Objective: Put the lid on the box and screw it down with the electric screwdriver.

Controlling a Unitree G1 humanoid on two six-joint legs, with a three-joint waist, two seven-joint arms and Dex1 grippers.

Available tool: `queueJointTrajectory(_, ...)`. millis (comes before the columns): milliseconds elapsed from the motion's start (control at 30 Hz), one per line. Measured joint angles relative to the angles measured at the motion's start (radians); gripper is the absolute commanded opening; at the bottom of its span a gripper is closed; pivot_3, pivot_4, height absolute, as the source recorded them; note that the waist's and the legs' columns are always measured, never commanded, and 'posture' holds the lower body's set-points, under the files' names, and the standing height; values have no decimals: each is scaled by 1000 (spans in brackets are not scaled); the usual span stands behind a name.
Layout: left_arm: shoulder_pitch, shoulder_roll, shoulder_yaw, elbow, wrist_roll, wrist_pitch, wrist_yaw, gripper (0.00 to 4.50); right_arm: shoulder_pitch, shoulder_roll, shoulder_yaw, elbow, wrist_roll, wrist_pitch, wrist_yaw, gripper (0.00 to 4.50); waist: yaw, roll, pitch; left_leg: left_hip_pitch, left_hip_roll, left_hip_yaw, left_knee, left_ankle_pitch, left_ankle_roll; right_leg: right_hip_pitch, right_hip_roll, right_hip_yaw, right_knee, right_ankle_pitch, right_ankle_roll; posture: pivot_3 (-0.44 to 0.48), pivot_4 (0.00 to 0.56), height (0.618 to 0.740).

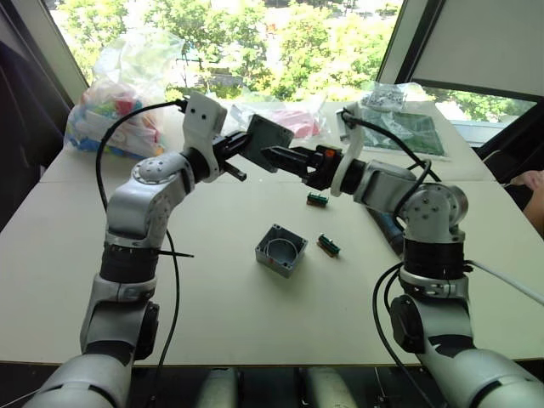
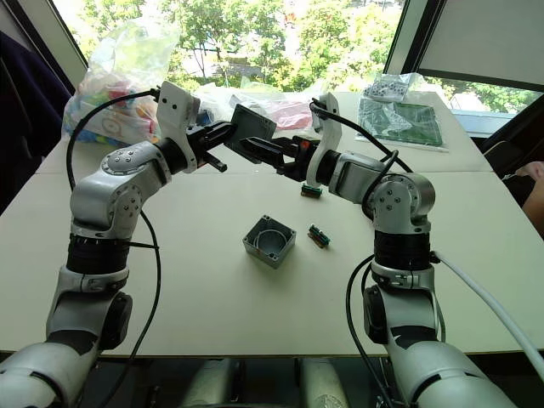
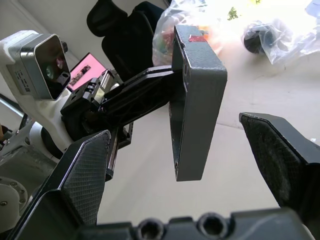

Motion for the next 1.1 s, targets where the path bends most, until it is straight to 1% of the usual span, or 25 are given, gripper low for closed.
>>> queueJointTrajectory(33, 0, -2, 6, 0, -6, 6, 4, 0, 0, 9, -11, 0, 7, 0, -7, 3461, -3, 0, 0, 0, 0, 0, 0, 0, 0, 0, 0, 0, 0, 0, 0, 0, 150, 740)
queueJointTrajectory(67, 0, -3, 13, 0, -12, 12, 11, 0, 1, 16, -19, 0, 12, 0, -15, 3188, -6, 0, 0, 0, 0, 0, 0, 0, 0, 0, 0, 0, 0, 0, 0, 0, 150, 740)
queueJointTrajectory(167, 0, -9, 32, -1, -26, 18, 18, 0, 14, 32, -39, -1, 27, 0, -42, 2177, -12, 0, 0, 0, 0, 0, 0, 0, 0, 0, 0, 0, 0, 0, 0, 0, 150, 740)
queueJointTrajectory(333, 4, -19, 34, -13, -42, 38, 22, 0, 28, 53, -50, -5, 38, 3, -78, 315, -14, 0, 0, 0, 0, 0, 0, 0, 0, 0, 1, 0, 0, 0, 0, 0, 150, 740)
queueJointTrajectory(367, 7, -19, 35, -19, -42, 38, 24, 0, 30, 55, -50, -7, 42, 4, -83, 136, -13, 0, 0, 0, 0, 0, 0, 0, 0, 0, 1, 0, 0, 0, 0, 0, 150, 740)
queueJointTrajectory(467, 14, -19, 46, -30, -51, 56, 28, 0, 30, 64, -51, -8, 50, 6, -99, 138, -13, 0, 0, 0, 0, 0, 0, 0, 0, 0, 1, 0, 0, 0, 0, 0, 150, 740)
queueJointTrajectory(500, 19, -19, 53, -36, -58, 63, 30, 679, 31, 68, -51, -8, 55, 7, -105, 138, -13, 0, 0, 0, 0, 0, 0, 0, 0, 0, 1, 0, 0, 0, 0, 0, 150, 740)
queueJointTrajectory(567, 27, -18, 70, -41, -87, 82, 14, 1130, 31, 68, -55, -8, 55, 5, -112, 138, -12, 0, 0, 0, 0, 0, 0, 0, 0, 0, 1, 0, 0, 0, 0, 0, 150, 740)
queueJointTrajectory(600, 33, -14, 77, -42, -106, 95, 4, 1655, 31, 68, -56, -8, 55, 0, -113, 138, -12, 0, 0, 0, 0, 0, 0, 0, 0, 0, 1, 0, 0, 0, 0, 0, 150, 740)
queueJointTrajectory(700, 38, -9, 108, -41, -156, 130, -15, 2794, 32, 67, -60, -8, 55, -8, -114, 138, -13, 0, 0, 0, 0, 0, 0, 0, 0, 0, 1, 0, 0, 0, 0, 0, 150, 740)
queueJointTrajectory(733, 38, -8, 129, -41, -179, 145, -18, 3117, 34, 67, -60, -8, 55, -10, -114, 138, -14, 0, 0, 0, 1, 0, 0, 0, 0, 0, 1, 0, 0, 0, 0, 0, 150, 740)
queueJointTrajectory(767, 37, -6, 151, -41, -202, 159, -20, 3586, 37, 66, -60, -8, 55, -15, -114, 138, -14, 0, 0, 0, 1, 0, 0, 0, 0, 0, 1, 0, 0, 0, 0, 0, 150, 740)
queueJointTrajectory(800, 33, 0, 181, -38, -242, 190, -19, 3919, 41, 65, -59, -8, 53, -21, -114, 138, -14, 0, 0, 0, 1, 0, 0, 0, 0, 0, 1, 0, 0, 0, 0, 0, 150, 740)
queueJointTrajectory(900, -4, 75, 352, -7, -445, 363, -34, 3919, 69, 21, -23, -36, -4, -82, -96, 138, -20, 0, 1, 0, 1, -1, 0, 0, 0, 0, 2, 0, 0, 0, 0, 0, 150, 740)
queueJointTrajectory(967, -12, 165, 457, 13, -550, 451, -50, 3919, 113, -53, 29, -74, -98, -176, -57, 138, -26, 0, 1, 0, 1, 0, -1, -1, 1, 0, 2, 0, -1, -1, 1, 0, 150, 740)
queueJointTrajectory(1000, -6, 204, 499, 28, -579, 483, -52, 3919, 154, -101, 55, -96, -164, -250, -26, 138, -27, 0, 1, 0, 1, 0, -1, -1, 1, 0, 1, 0, -1, -1, 2, 0, 150, 740)
queueJointTrajectory(1033, 0, 220, 520, 38, -588, 494, -51, 3919, 183, -135, 81, -111, -215, -309, -4, 138, -26, 0, 1, 0, 0, 0, -1, -1, 1, 0, 1, 0, -1, -1, 2, 0, 150, 740)
queueJointTrajectory(1100, 30, 250, 537, 86, -593, 513, -51, 3428, 284, -221, 181, -153, -430, -586, 62, 138, -23, 0, 1, 0, 0, 0, 0, -1, 1, 1, 1, 0, -2, -2, 3, 0, 150, 740)
